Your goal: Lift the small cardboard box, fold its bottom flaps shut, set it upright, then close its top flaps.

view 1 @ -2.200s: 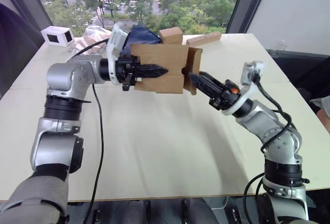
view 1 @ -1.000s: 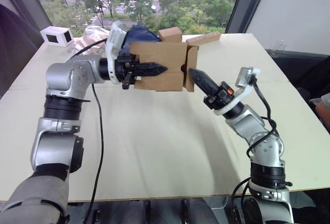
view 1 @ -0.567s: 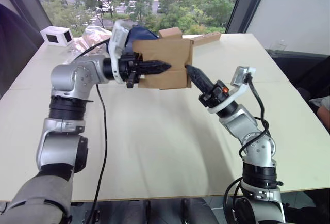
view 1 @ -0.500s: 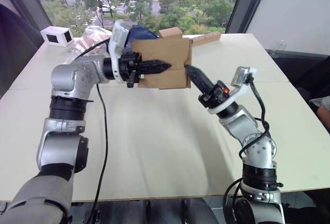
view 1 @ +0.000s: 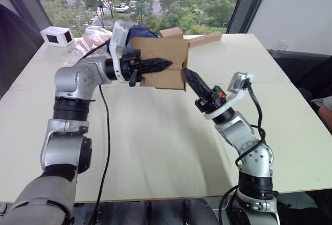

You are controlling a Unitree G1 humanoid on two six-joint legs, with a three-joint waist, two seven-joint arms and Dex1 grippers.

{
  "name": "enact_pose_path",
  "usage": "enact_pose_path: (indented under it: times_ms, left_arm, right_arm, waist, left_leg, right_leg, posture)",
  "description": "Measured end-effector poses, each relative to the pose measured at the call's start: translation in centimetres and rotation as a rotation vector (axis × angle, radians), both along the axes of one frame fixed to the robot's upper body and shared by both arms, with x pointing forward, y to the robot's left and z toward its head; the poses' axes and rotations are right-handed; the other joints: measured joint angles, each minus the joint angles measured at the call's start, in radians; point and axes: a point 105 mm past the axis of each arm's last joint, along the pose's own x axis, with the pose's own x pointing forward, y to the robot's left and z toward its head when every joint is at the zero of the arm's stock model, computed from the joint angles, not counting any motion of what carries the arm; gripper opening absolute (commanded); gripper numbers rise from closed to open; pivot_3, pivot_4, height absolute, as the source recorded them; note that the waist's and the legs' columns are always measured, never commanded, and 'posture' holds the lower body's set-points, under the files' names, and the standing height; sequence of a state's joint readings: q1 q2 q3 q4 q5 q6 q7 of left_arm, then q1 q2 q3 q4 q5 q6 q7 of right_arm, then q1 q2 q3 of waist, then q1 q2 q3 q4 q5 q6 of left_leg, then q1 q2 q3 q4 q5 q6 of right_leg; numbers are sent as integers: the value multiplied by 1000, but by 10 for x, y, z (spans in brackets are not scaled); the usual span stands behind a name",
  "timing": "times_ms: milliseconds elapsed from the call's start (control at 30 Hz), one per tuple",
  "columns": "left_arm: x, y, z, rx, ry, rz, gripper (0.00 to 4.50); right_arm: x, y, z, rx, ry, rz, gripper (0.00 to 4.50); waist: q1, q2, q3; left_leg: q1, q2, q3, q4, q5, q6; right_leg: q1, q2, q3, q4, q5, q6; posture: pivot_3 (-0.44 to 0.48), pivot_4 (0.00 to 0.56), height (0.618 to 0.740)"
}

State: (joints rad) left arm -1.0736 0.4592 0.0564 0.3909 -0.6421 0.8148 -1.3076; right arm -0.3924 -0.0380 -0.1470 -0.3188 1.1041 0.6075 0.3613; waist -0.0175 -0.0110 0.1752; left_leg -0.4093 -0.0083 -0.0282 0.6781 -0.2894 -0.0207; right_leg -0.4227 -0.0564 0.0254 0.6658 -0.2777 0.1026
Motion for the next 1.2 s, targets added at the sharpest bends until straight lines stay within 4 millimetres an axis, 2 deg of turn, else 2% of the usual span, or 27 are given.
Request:
enact_pose_path:
  times_ms: [300,500,700,1100,1200]
  left_arm:
    - [1,1,-3,1,8,5,0]
    - [1,2,-3,3,6,12,0]
    - [1,2,-3,6,8,7,0]
    - [3,3,-5,11,9,15,0]
    - [4,3,-6,11,14,17,0]
  right_arm:
    - [5,0,-1,-83,-30,-65,1136]
    - [9,1,9,-165,-101,-129,1136]
    - [-2,-2,13,-168,-124,-108,1136]
    - [-11,-14,7,-138,-73,-101,1136]
    - [-11,-15,6,-115,-53,-101,462]
  waist:
    - [-1,0,0]
    - [-1,0,0]
    - [0,0,0]
    - [1,0,0]
    - [0,0,0]
  left_leg:
    - [0,0,0,0,0,0]
    - [0,0,0,0,0,0]
    - [0,0,0,0,0,0]
    - [0,0,0,0,0,0]
    - [0,0,0,0,0,0]
  right_leg:
    - [0,0,0,0,0,0]
    - [0,0,0,0,0,0]
    - [0,0,0,0,0,0]
    - [0,0,0,0,0,0]
    - [0,0,0,0,0,0]
  posture:
    - [0,150,740]
    - [0,150,740]
    - [0,150,740]
    - [0,150,740]
    - [0,150,740]
